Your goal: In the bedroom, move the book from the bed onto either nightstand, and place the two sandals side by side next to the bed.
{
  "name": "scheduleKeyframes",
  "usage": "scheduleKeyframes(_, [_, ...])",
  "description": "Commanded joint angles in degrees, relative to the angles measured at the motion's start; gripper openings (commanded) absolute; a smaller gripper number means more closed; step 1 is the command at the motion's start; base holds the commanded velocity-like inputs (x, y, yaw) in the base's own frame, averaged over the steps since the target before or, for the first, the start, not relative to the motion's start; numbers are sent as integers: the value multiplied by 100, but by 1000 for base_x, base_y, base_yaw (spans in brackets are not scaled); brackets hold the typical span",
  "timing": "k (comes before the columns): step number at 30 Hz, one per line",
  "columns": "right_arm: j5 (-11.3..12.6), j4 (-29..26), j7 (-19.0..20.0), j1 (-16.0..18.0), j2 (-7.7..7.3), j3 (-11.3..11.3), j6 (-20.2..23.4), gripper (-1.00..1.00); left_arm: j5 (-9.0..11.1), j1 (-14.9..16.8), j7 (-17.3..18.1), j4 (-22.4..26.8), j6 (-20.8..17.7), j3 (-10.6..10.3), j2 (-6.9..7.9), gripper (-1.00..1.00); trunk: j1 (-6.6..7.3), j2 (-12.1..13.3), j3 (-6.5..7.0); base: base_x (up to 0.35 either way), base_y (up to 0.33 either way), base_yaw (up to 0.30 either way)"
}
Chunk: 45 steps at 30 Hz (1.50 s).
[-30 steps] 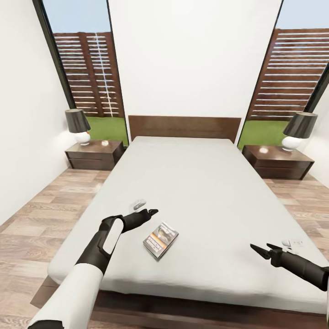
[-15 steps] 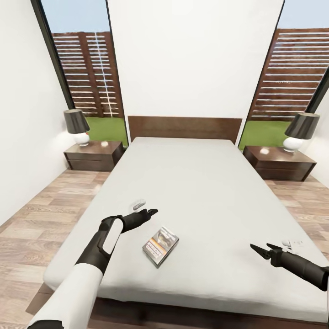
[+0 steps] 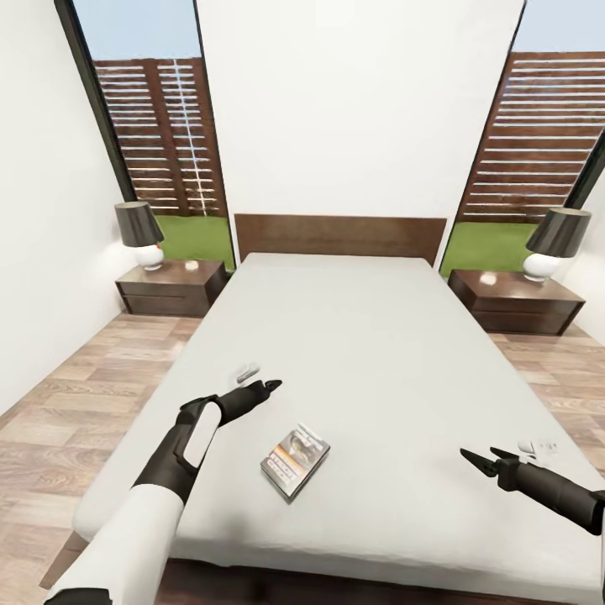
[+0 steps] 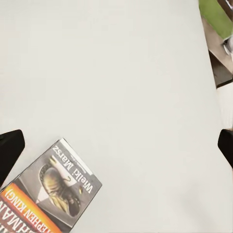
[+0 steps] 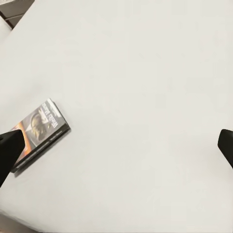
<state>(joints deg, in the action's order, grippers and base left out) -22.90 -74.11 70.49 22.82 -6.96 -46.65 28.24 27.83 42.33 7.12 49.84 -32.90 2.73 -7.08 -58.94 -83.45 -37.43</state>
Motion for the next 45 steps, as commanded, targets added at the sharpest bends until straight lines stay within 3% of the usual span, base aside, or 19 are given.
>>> scheduleKeyframes(1, [-31, -7, 39, 6, 1, -10, 51, 100, 8, 4, 20, 2, 2, 27, 7, 100, -1, -3, -5, 68, 0, 0])
scheduleKeyframes(12, [-31, -7, 38, 6, 1, -10, 50, 100, -14, 4, 19, -1, 112, 21, 30, 100, -1, -3, -5, 11, 0, 0])
scheduleKeyframes(19, [-31, -7, 42, 8, 1, -10, 50, 100, -15, 4, 16, -154, 532, 26, 31, 100, -1, -3, -5, 0, 0, 0])
scheduleKeyframes(34, [-56, -65, -9, 5, 8, -10, 20, 100, -15, 4, -8, -168, 557, 8, 23, 100, -330, -604, -275, 0, 0, 0])
scheduleKeyframes(37, [-76, -115, -190, 5, 27, -5, -38, 100, -15, 4, -9, -168, 554, 8, 22, 100, -352, -645, -293, 0, 0, 0])
scheduleKeyframes(41, [-91, -108, -786, 5, 54, -2, -246, 100, -15, 4, -9, -168, 549, 8, 22, 100, -374, -685, -311, 0, 0, 0])
scheduleKeyframes(45, [-48, -109, -989, 8, 55, -31, -372, 100, -15, 4, -9, -168, 548, 4, 22, 100, -462, -845, -382, 0, 0, 0])
